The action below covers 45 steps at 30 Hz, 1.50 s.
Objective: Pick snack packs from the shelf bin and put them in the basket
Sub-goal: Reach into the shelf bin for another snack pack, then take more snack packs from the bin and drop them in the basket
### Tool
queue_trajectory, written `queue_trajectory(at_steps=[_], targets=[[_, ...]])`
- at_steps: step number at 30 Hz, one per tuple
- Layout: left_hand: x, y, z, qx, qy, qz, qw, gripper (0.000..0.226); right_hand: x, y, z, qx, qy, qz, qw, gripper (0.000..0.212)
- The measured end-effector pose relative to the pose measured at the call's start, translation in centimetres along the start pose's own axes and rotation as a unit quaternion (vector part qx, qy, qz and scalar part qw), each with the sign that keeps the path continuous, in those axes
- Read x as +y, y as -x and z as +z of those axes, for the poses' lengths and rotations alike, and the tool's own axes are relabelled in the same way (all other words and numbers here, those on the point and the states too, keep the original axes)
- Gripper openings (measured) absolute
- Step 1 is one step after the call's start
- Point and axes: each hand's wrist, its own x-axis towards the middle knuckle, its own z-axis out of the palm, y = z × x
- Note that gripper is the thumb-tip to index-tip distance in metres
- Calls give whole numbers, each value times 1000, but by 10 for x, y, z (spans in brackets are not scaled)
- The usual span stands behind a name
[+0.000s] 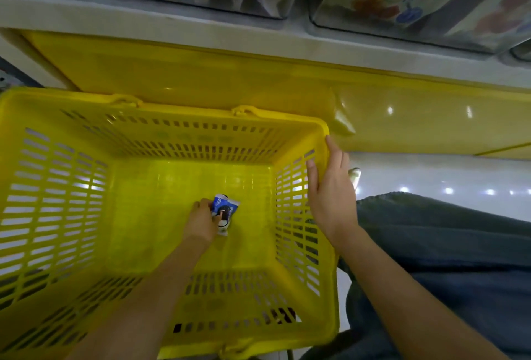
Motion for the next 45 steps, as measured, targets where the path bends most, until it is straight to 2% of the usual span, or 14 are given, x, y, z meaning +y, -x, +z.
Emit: queue_trajectory(at_steps=[3, 5, 10, 13, 17, 22, 25, 27, 31, 34, 37, 41, 43, 45], targets=[[10, 7, -15, 6, -43, 38, 998, 32, -3, 1, -3, -4, 47, -4, 999, 51], [23, 16, -34, 20, -97, 104, 990, 34, -11, 0, -5, -14, 101, -1, 995, 52], [69, 54, -110, 118, -198, 294, 927, 37, -39, -7, -19, -113, 194, 11, 975, 59], [98, 87, -160, 189, -200, 378, 884, 36, -61, -10, -42, -146, 219, -36, 964, 49], [132, 131, -220, 300, -189, 452, 819, 36, -108, -17, -81, -78, 148, -186, 968, 34], [162, 163, -285, 408, -153, 482, 760, 32, -185, -36, -126, 41, 75, -360, 929, 22], [172, 167, -312, 454, -141, 479, 738, 29, -225, -61, -140, 82, 22, -393, 916, 21], [176, 162, -324, 465, -155, 466, 737, 31, -248, -84, -141, 91, 0, -393, 915, 21], [170, 144, -337, 430, -192, 446, 761, 30, -286, -140, -123, 62, -18, -356, 932, 23], [160, 133, -342, 457, -249, 446, 728, 33, -311, -186, -102, 40, 20, -332, 942, 28], [157, 126, -346, 492, -236, 465, 697, 33, -337, -228, -80, 3, 81, -303, 950, 31], [154, 118, -350, 505, -235, 500, 664, 32, -366, -259, -52, -46, 74, -293, 952, 31], [153, 116, -352, 508, -240, 505, 655, 30, -376, -268, -40, -71, 48, -278, 957, 27], [152, 114, -354, 510, -243, 509, 649, 29, -383, -278, -30, -89, 68, -263, 958, 26]])
